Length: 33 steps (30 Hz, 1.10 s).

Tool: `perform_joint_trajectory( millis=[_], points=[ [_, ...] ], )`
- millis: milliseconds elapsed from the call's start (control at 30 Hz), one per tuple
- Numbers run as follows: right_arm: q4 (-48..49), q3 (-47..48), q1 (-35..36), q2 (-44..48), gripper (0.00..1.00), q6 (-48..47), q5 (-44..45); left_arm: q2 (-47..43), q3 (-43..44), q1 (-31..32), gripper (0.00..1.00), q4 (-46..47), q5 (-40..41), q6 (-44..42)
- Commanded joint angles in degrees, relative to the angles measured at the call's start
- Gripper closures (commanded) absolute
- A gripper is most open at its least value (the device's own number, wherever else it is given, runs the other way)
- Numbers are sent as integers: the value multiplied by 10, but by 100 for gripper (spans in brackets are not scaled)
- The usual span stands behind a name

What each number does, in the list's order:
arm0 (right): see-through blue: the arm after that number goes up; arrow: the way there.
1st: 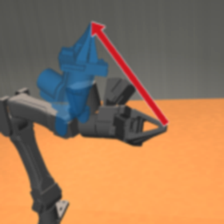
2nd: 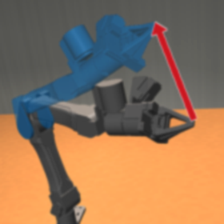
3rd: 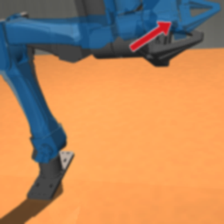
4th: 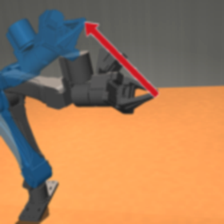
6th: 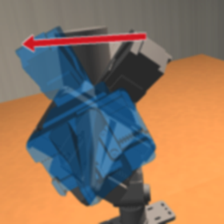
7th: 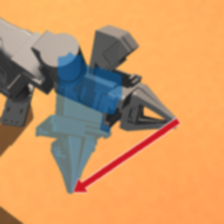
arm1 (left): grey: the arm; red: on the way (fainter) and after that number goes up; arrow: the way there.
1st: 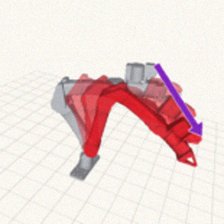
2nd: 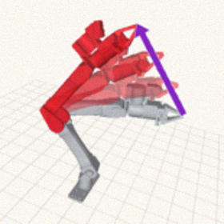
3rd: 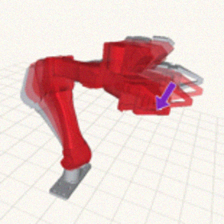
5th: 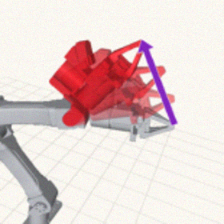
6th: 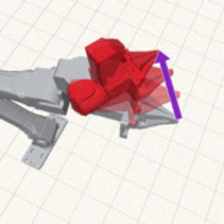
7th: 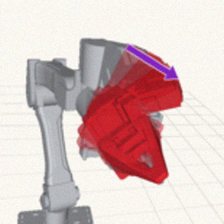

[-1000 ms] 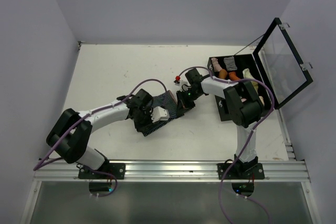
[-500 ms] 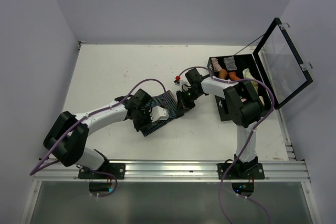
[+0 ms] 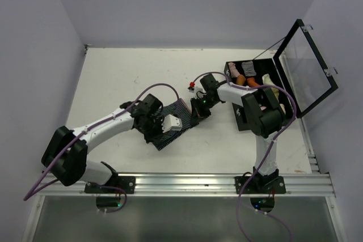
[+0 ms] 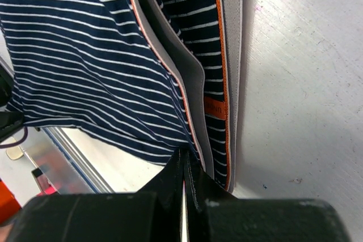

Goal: Roll the underwear
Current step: Fold the underwear

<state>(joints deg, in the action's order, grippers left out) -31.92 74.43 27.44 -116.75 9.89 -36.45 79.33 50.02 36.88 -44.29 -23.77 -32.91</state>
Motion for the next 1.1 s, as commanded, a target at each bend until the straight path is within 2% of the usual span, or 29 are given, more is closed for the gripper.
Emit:
perform_joint_trajectory(
  millis=[0,167,367,533,633,700,833,900,1000,1067],
  points=[
    [-7,-6,1,-6,100,-4,38,34,3,6,100,-7,-44,-22],
    [-8,-8,1,0,100,-6,44,83,13,10,100,35,-79,15],
    [-2,-13,1,1,100,-3,43,135,33,25,100,65,-69,28],
    [-4,-6,0,6,100,-3,45,188,39,35,100,80,-27,50],
    [2,-8,-8,17,100,-1,51,195,32,34,96,86,2,44],
    [4,-5,-25,13,100,6,42,195,24,34,89,84,25,34],
    [3,9,-48,4,100,9,6,176,1,32,77,81,43,-26],
    [3,7,-49,12,100,6,-3,158,-11,28,75,90,68,-64],
    [7,-8,-49,26,100,4,-60,136,-19,-1,69,96,77,-117],
    [12,-20,-48,34,100,12,-109,128,-8,-29,61,91,72,-139]
  ],
)
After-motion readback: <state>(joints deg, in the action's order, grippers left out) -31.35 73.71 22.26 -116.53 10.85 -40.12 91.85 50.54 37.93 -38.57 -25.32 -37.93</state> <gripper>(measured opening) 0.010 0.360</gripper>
